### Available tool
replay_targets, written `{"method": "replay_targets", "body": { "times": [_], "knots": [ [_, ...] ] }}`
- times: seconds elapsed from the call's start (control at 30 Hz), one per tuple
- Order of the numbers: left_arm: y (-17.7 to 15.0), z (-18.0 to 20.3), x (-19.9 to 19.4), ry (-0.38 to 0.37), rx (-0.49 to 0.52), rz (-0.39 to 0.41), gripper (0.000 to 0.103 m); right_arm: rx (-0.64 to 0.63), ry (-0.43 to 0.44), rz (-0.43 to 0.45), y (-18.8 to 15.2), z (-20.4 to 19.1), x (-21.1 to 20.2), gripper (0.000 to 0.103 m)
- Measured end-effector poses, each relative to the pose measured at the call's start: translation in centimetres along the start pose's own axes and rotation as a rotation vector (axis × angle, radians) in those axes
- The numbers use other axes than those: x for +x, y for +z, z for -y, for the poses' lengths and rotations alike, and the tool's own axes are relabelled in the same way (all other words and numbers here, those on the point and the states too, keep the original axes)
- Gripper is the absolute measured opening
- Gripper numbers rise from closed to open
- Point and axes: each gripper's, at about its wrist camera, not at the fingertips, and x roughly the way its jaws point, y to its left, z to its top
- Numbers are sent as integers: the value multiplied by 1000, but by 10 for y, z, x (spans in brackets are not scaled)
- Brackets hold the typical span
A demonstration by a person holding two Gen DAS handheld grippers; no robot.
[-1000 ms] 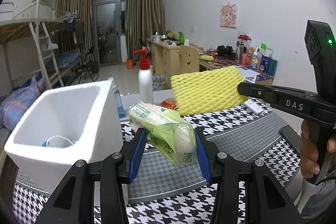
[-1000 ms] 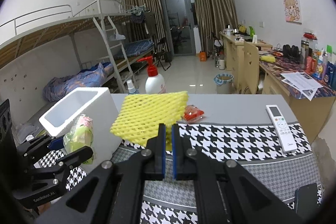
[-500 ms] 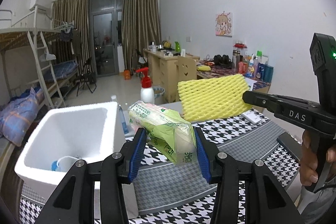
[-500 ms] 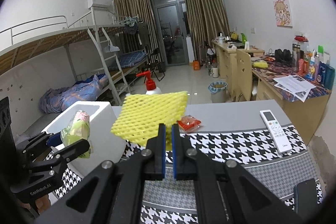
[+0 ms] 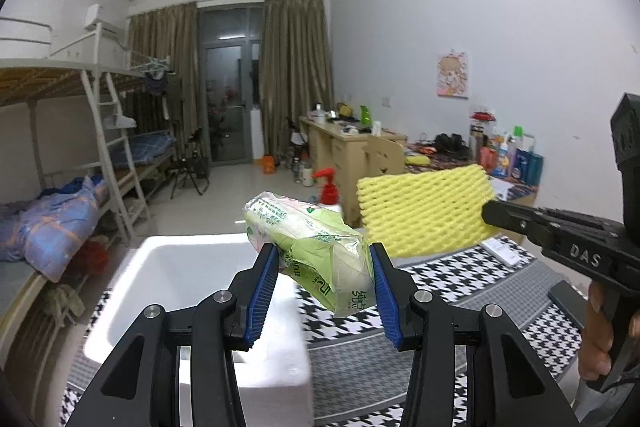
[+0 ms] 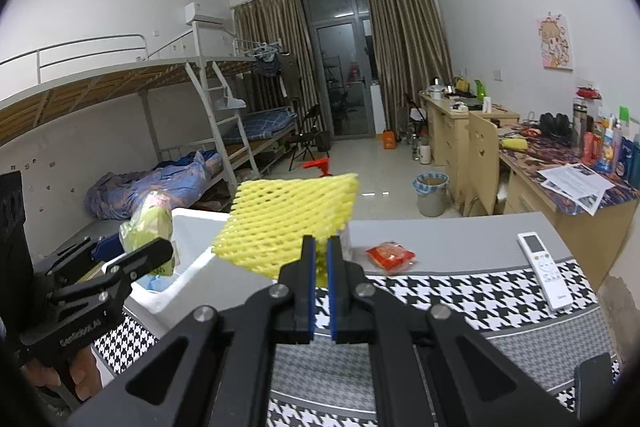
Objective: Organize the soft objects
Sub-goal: 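Carry the tissue pack and foam net over the foam box with both tools, then lower the tissue pack into the foam box and open the left tool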
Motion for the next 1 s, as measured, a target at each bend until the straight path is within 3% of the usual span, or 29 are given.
{"method": "replay_targets", "body": {
  "times": [0.43,0.77,0.87,0.93,1.0],
  "knots": [
    [0,-43,0,179,-61,10,48,-44,90,-38,2,-41,24,7],
    [-4,-64,15,235,-75,-26,49,-78,111,-48,8,-58,36,7],
    [-7,-69,25,226,-69,-60,59,-72,100,-55,9,-59,39,7],
    [-10,-72,29,224,-68,-68,74,-74,95,-59,8,-62,41,7],
    [-12,-76,27,239,-71,-64,78,-72,86,-63,8,-64,42,7]
  ]
}}
